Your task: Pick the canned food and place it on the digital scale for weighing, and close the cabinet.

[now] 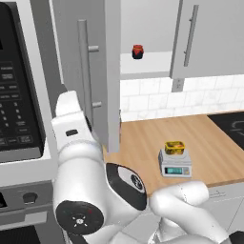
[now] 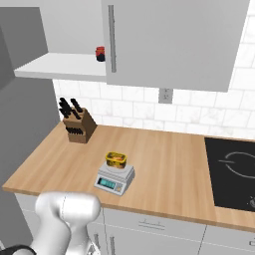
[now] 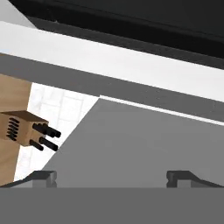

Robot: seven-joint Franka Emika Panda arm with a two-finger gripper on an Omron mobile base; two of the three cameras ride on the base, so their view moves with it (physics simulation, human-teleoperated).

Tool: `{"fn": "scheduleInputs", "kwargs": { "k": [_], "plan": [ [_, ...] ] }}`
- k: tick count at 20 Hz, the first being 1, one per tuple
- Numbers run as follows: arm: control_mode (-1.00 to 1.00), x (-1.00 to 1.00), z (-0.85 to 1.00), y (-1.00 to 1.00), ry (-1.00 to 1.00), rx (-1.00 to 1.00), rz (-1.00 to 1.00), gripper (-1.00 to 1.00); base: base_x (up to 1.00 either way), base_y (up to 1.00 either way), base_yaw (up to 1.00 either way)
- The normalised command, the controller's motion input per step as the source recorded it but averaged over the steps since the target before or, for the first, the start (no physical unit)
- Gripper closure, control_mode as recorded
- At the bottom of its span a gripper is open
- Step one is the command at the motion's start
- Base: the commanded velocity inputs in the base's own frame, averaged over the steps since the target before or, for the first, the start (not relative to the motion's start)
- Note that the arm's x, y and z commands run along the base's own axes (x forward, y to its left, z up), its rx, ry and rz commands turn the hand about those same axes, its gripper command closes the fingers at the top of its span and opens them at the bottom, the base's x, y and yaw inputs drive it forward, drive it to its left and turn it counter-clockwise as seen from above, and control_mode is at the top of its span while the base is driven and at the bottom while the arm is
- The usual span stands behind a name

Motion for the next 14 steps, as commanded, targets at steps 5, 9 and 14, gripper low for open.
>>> {"fn": "scheduleInputs", "kwargs": {
  "k": [5, 9, 14],
  "plan": [
    [-1.0, 0.48, 0.12, -0.99, -0.05, 0.06, 0.0, -1.0, 0.0, 0.0, 0.0],
    [-1.0, 0.99, 0.0, -0.98, 0.0, 0.08, 0.0, -1.0, 0.0, 0.0, 0.0],
    [-1.0, 1.0, 0.0, -0.72, 0.0, 0.1, 0.0, -1.0, 0.0, 0.0, 0.0]
  ]
}}
